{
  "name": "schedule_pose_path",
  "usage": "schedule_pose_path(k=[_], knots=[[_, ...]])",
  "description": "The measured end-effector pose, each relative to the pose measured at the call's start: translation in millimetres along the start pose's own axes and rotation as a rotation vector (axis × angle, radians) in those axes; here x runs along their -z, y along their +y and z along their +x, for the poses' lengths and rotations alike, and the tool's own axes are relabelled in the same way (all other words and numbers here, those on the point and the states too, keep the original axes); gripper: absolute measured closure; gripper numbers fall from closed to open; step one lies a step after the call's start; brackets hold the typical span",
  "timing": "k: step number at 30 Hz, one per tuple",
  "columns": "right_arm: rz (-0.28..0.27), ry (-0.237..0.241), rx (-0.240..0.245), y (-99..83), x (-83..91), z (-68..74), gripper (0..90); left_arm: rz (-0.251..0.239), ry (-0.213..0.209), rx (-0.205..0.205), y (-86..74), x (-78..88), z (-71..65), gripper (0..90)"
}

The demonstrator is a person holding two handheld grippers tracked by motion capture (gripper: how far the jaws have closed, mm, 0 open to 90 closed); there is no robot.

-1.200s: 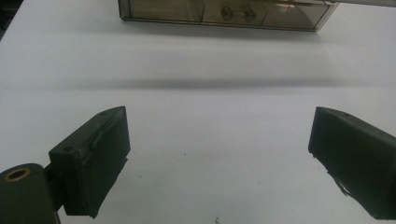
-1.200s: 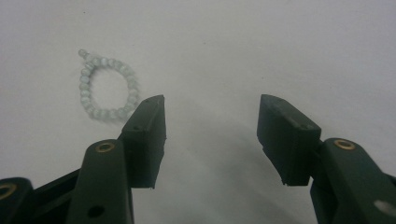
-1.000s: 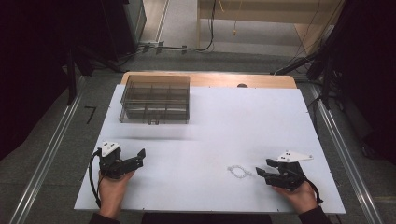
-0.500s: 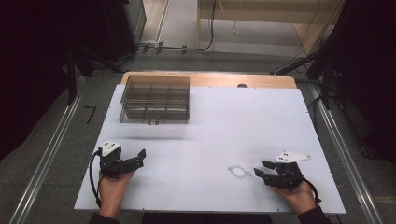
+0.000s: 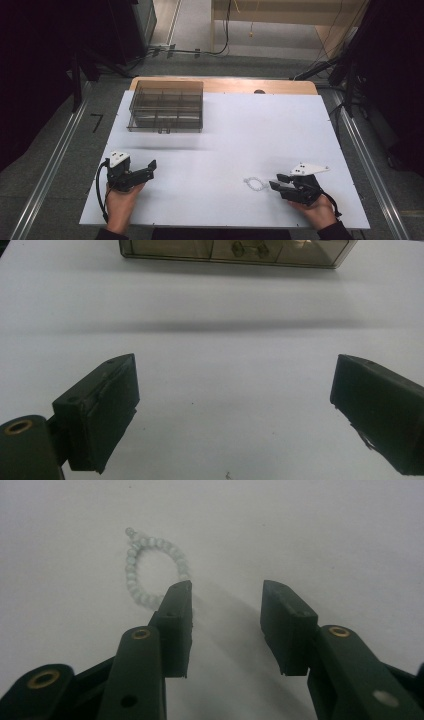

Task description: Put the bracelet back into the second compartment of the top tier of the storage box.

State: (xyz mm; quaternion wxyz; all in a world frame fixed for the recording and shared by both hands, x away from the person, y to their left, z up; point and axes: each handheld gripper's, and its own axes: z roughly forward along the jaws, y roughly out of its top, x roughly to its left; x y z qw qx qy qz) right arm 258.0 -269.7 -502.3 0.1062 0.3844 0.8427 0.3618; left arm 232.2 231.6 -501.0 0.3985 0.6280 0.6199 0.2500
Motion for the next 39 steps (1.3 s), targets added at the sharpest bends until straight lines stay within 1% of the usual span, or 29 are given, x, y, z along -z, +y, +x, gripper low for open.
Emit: schedule_pose_path(k=[9, 14, 16, 21, 27, 33, 39], knots=[[0.009, 0.030, 0.026, 0.4, -2.9, 3.1, 58.9, 0.002, 0.000, -0.001, 0.0, -0.3, -0.1, 5.9], [0.022, 0.053, 0.039, 0.9, -5.6, 4.6, 63.0, 0.004, 0.000, -0.003, 0.0, -0.2, -0.3, 5.9], [0.021, 0.052, 0.052, 1.2, -6.3, 5.5, 64.7, 0.003, 0.000, -0.003, 0.0, -0.2, -0.3, 6.0], [0.020, 0.053, 0.068, 1.2, -6.9, 7.1, 68.1, 0.004, -0.001, -0.005, 0.0, -0.4, -0.3, 6.0], [0.021, 0.072, 0.066, 1.3, -8.7, 7.1, 69.1, 0.005, -0.002, -0.006, 0.0, -1.0, -0.6, 6.0], [0.023, 0.066, 0.082, 1.5, -10.8, 8.6, 75.1, 0.008, -0.003, -0.007, -0.1, -1.3, -0.8, 6.0], [0.030, 0.070, 0.089, 1.8, -12.7, 9.8, 76.1, 0.010, 0.001, -0.007, -0.3, -1.8, -1.3, 6.0]])
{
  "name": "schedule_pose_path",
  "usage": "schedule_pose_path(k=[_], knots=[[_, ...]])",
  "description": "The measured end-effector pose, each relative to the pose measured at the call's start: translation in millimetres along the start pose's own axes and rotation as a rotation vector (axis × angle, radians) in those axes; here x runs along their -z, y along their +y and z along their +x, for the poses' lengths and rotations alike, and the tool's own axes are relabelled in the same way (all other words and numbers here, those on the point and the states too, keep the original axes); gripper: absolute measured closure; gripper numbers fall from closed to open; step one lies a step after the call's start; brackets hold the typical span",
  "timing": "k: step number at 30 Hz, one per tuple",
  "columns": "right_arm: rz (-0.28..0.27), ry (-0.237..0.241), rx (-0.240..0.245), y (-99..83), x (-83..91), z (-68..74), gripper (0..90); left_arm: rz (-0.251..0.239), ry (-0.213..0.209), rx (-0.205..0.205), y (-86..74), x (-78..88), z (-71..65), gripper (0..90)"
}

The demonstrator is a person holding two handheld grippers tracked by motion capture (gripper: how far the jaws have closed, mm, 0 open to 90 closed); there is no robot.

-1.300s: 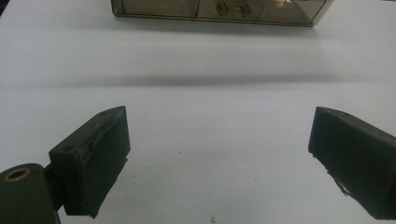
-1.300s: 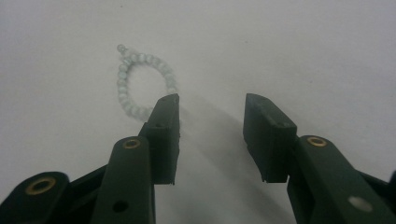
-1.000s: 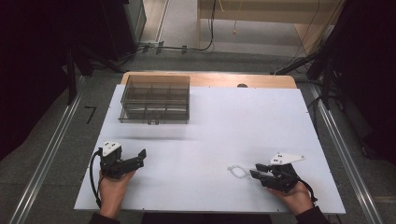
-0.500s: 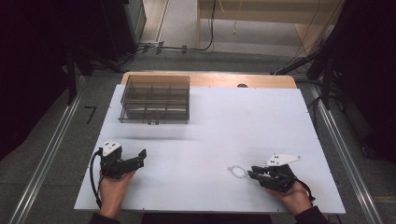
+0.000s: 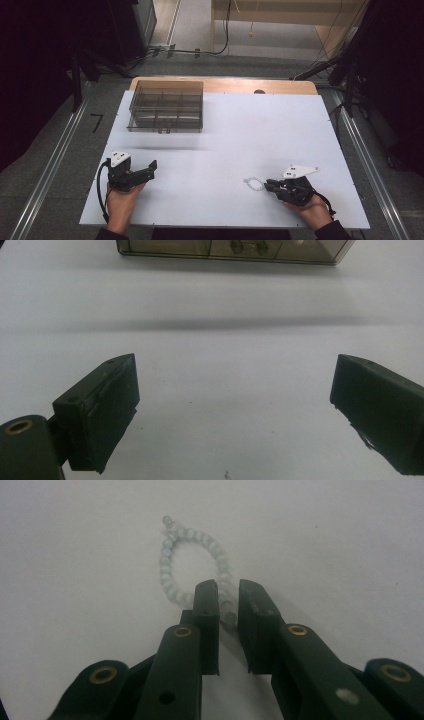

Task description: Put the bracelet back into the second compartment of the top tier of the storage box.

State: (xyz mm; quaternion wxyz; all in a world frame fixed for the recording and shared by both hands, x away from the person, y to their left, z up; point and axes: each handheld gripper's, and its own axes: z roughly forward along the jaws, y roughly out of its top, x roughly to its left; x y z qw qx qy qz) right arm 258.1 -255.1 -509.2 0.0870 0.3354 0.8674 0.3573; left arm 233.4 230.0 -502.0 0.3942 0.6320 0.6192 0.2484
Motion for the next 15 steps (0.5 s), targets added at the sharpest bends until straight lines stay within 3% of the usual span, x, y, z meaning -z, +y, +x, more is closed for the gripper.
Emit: schedule_pose_path(k=[10, 15], knots=[[0.001, 0.001, 0.017, 2.0, -2.5, 1.4, 82.3, 0.001, -0.004, -0.005, -0.1, -1.0, -1.4, 7.6], [-0.028, -0.007, 0.023, 5.4, 0.1, 3.6, 82.6, 0.004, -0.005, -0.008, -0.2, -1.7, -2.0, 7.6]])
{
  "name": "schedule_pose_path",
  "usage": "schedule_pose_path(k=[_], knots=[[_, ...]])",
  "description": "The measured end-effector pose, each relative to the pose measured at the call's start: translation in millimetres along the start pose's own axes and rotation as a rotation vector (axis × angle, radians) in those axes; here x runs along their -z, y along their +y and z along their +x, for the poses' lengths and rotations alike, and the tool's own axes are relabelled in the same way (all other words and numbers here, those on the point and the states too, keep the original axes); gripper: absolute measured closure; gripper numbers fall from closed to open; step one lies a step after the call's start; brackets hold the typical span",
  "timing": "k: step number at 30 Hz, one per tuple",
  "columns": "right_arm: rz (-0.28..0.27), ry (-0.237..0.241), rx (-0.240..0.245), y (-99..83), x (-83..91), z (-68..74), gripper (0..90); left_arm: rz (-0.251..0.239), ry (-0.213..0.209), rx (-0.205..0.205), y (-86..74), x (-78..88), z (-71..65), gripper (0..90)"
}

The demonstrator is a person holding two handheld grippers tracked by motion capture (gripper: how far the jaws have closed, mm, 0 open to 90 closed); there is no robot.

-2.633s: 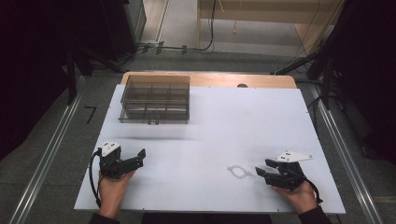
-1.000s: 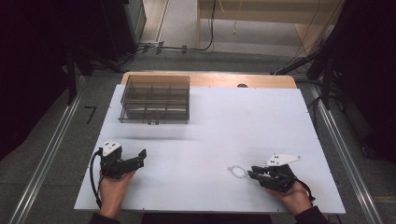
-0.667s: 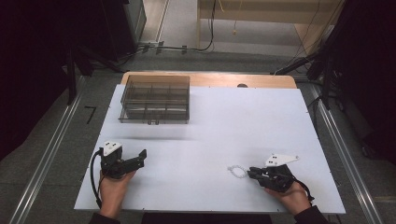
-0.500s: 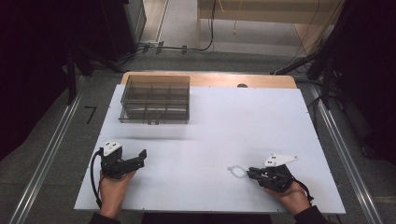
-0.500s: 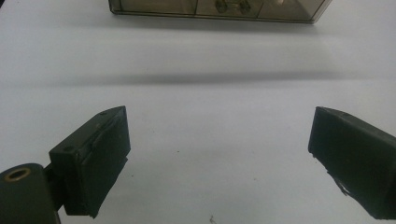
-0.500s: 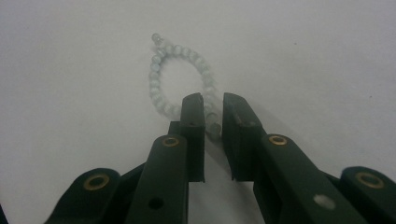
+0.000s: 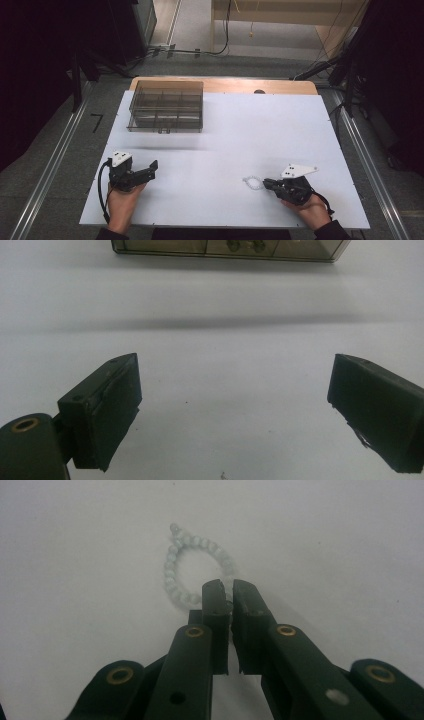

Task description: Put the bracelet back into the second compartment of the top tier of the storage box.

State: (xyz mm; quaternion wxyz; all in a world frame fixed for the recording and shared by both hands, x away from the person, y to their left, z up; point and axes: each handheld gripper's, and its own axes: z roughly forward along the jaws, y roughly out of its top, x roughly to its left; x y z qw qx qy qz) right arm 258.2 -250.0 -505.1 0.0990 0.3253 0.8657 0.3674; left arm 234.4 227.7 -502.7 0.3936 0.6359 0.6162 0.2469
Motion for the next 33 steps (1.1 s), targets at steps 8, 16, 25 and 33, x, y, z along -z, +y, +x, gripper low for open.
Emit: schedule_pose_path(k=[8, 16, 25, 33], knots=[[-0.052, 0.012, 0.019, 8.5, 2.0, 6.7, 82.7, 0.003, -0.001, -0.007, 0.2, -1.2, -2.7, 7.6], [-0.099, 0.013, 0.011, 15.3, 7.0, 9.3, 82.8, 0.006, -0.003, -0.011, 0.2, -1.8, -3.2, 7.6], [-0.137, 0.018, 0.004, 21.5, 11.7, 10.6, 82.8, 0.008, -0.004, -0.013, 0.1, -2.4, -3.6, 7.6], [-0.169, 0.024, 0.006, 29.5, 11.7, 14.4, 82.9, 0.010, -0.007, -0.013, 0.1, -3.6, -4.1, 7.6]])
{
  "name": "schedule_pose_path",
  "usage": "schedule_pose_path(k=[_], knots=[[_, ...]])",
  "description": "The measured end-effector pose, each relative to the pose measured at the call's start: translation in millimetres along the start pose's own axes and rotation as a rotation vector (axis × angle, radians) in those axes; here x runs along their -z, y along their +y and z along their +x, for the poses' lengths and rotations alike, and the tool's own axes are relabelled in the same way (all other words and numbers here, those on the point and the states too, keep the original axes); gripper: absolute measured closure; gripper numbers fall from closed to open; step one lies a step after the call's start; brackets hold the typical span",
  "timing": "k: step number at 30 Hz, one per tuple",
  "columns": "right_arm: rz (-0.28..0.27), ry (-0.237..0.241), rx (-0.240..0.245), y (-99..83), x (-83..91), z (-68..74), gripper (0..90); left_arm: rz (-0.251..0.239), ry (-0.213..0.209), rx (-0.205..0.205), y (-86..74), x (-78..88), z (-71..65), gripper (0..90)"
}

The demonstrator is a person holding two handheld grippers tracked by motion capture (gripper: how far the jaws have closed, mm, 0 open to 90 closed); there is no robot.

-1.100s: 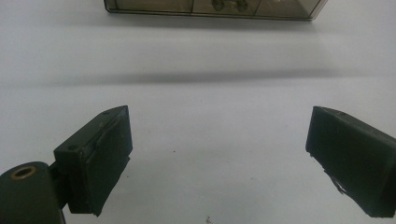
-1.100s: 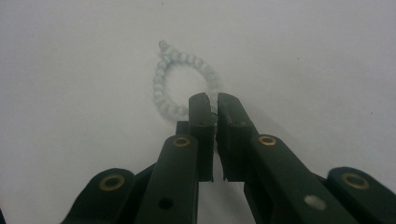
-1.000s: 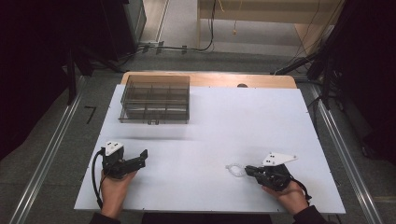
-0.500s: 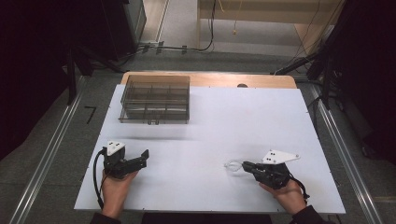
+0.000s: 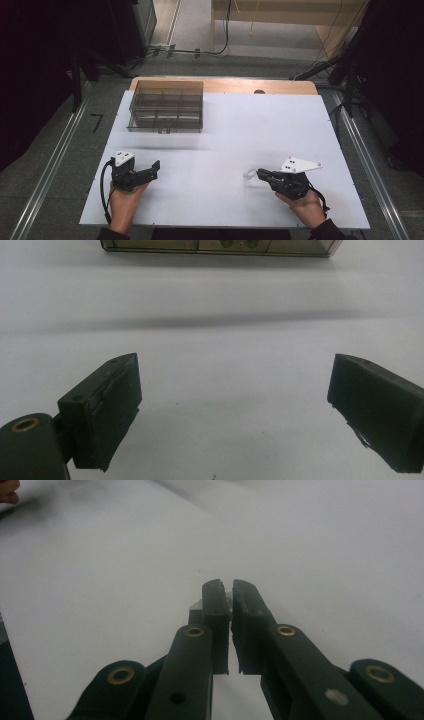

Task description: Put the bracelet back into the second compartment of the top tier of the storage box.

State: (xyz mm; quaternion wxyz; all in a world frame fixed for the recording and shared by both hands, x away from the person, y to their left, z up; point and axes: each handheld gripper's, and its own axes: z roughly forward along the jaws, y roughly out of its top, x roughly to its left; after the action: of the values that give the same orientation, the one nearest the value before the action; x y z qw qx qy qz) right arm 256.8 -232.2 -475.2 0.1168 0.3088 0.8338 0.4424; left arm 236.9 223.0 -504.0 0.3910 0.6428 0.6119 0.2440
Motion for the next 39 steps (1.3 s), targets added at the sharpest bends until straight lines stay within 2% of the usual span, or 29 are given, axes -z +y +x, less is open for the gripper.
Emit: schedule_pose_path(k=[11, 23, 39], knots=[[-0.052, 0.038, 0.003, 18.3, -13.1, 9.1, 82.9, 0.001, -0.005, -0.001, -0.1, -0.7, -0.8, 7.6], [-0.068, 0.093, 0.011, 39.9, -35.7, 24.0, 82.8, 0.002, -0.018, -0.007, -0.4, -1.5, -2.4, 9.4], [-0.071, 0.119, 0.005, 62.3, -61.2, 34.5, 82.9, 0.003, -0.022, -0.009, -0.3, -1.5, -2.5, 9.4]])
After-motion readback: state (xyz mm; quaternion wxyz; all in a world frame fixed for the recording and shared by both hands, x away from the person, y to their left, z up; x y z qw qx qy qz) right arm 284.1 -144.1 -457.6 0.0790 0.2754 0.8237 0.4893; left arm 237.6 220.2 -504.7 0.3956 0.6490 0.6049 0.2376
